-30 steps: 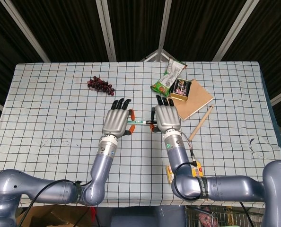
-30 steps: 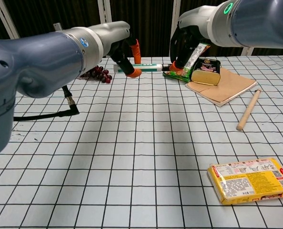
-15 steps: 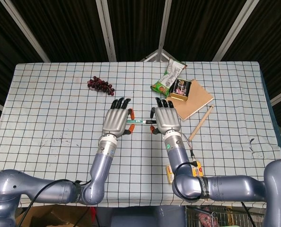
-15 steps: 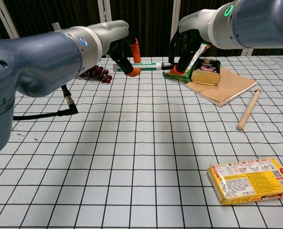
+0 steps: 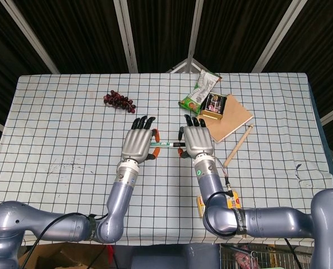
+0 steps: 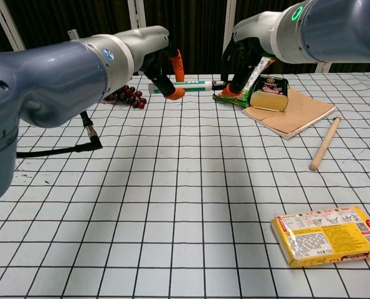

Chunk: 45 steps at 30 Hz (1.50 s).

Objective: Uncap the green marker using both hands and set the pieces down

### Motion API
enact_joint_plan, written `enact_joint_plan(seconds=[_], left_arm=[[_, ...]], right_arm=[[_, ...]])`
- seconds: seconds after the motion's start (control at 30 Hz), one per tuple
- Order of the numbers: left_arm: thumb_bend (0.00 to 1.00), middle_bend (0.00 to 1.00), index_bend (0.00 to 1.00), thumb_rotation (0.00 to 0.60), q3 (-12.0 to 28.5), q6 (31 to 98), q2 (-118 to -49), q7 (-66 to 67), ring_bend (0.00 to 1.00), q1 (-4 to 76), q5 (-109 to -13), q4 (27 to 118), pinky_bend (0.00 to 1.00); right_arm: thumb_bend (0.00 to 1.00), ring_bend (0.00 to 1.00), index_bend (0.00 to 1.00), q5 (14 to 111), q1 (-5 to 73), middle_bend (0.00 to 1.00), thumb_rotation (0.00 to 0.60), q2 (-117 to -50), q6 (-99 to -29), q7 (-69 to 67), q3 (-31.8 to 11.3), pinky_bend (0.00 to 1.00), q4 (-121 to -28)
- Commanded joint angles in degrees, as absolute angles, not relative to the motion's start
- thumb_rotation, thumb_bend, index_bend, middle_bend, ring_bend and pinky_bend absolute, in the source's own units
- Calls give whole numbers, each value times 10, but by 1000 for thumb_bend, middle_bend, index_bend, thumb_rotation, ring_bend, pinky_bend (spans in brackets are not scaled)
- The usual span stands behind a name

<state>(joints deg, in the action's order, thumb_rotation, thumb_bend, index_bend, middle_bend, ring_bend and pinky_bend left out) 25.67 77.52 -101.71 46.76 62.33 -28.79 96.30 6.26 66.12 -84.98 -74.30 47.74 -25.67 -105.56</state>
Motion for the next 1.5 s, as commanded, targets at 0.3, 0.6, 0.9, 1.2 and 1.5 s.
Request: enact_joint_plan(seconds=[0.3, 0.6, 0.9, 1.2, 1.5], left_arm=[[655, 85, 643, 600, 256, 775, -1016, 470, 0, 622, -286, 962, 0], [655, 86, 646, 600, 255, 774, -1017, 469, 0, 622, -288, 961, 0], [655, 85, 650, 600, 255, 773, -1015, 472, 0, 621, -283, 961, 0], [655, 85, 650, 600, 254, 773, -1014, 470, 0, 620, -287, 963, 0], [656, 86, 650, 600, 250, 769, -1014, 471, 0, 618, -283, 957, 0]], right_arm=[[378, 5, 565, 61, 663, 0, 600, -850, -742, 477, -255, 0, -1051], [394, 5, 582, 59, 665, 0, 600, -850, -740, 478, -254, 0, -1052], [395, 5, 555, 47, 667, 0, 600, -845, -740, 486, -253, 0, -1054], [395, 5, 522, 38, 674, 0, 600, -844, -733, 496, -251, 0, -1054], [396, 4, 522, 36, 677, 0, 600, -846, -739, 496, -251, 0, -1052]])
